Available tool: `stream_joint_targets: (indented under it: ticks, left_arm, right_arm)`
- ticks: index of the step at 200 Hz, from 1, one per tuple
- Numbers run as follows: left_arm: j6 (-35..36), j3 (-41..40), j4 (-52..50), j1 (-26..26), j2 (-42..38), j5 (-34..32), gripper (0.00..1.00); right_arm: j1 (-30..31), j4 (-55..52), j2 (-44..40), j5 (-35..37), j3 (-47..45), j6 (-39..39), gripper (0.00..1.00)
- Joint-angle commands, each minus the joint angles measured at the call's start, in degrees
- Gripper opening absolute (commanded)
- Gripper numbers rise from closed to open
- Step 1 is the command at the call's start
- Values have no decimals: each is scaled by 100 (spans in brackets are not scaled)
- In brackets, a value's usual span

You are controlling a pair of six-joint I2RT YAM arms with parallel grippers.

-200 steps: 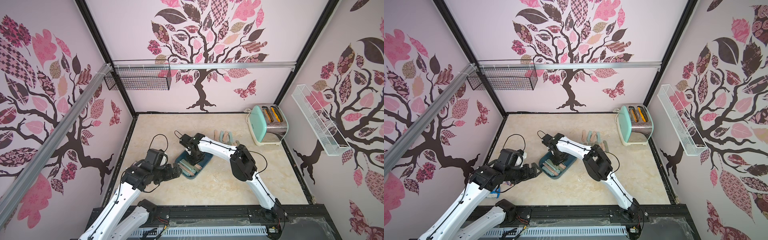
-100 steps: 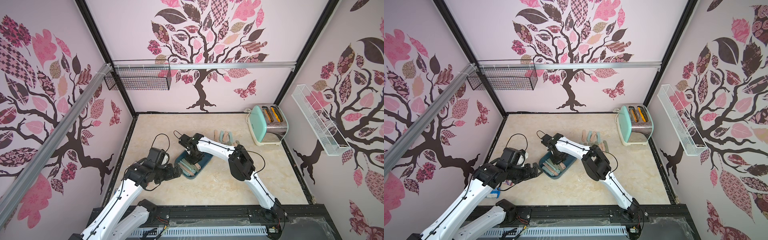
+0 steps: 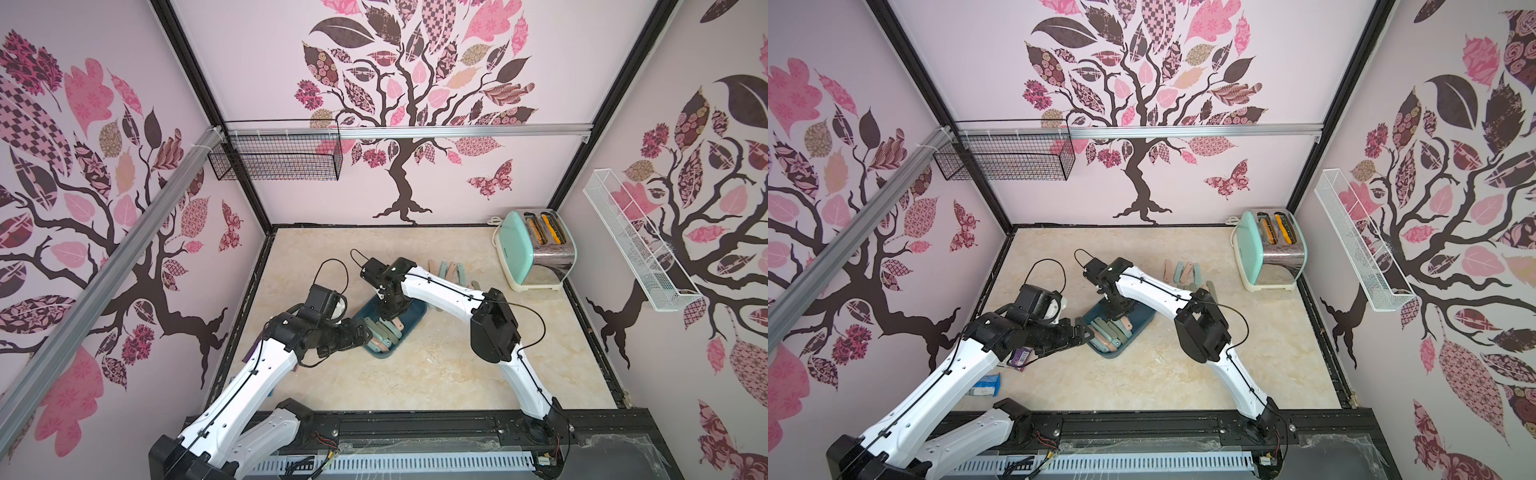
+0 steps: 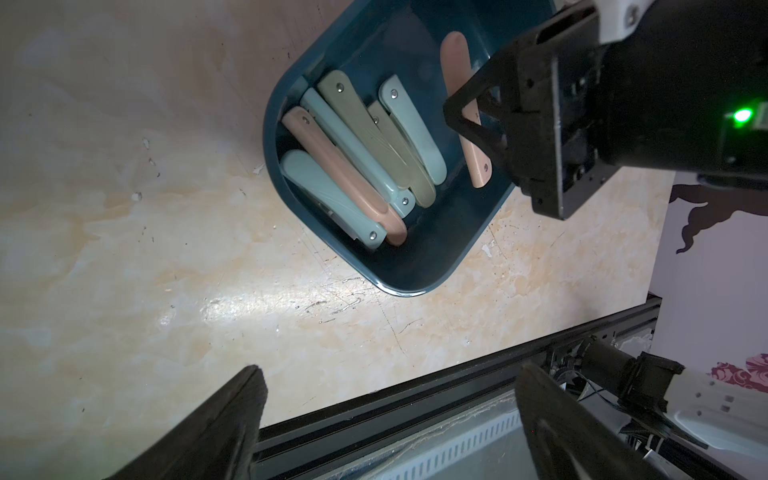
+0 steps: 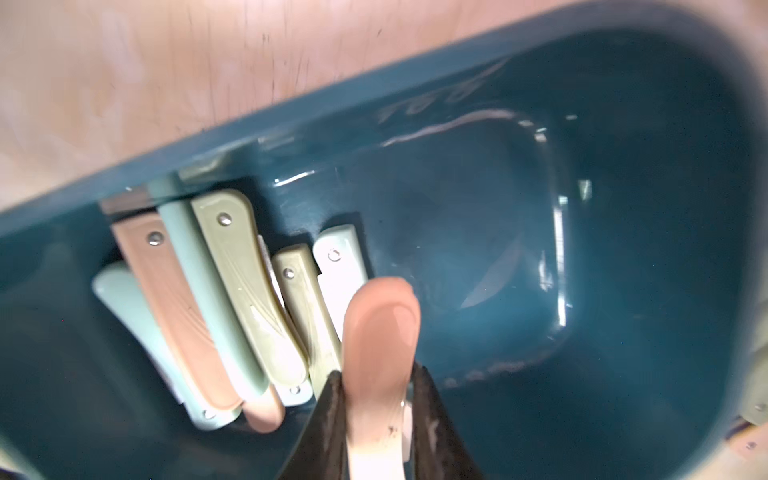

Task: Take the fruit knife out of the storage box
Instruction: Pick up the fruit knife from the storage box, then place the fruit knife at the center of the board.

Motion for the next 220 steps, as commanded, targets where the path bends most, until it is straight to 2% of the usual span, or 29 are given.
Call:
stream_joint_targets:
  ticks: [1,61,95,151,220]
  left_arm:
    - [133,229,370,23,215,180,98]
    - [294,837,618,23,1076,426,98]
    - [275,956,660,15,1264,491,98]
    - [297,862,562,22,1203,446,98]
    - [362,880,420,22,1200,429,98]
  right_arm:
    - [-334,-158,-266,-48,373,155,14]
    - [-1256,-299,-127,-219,913,389,14]
    - [-1624,-364,206,-153,1231,394,14]
    - [-1851,-286,782,-162,1389,299,14]
    - [-1871,-82,1275,-701,1223,363,16]
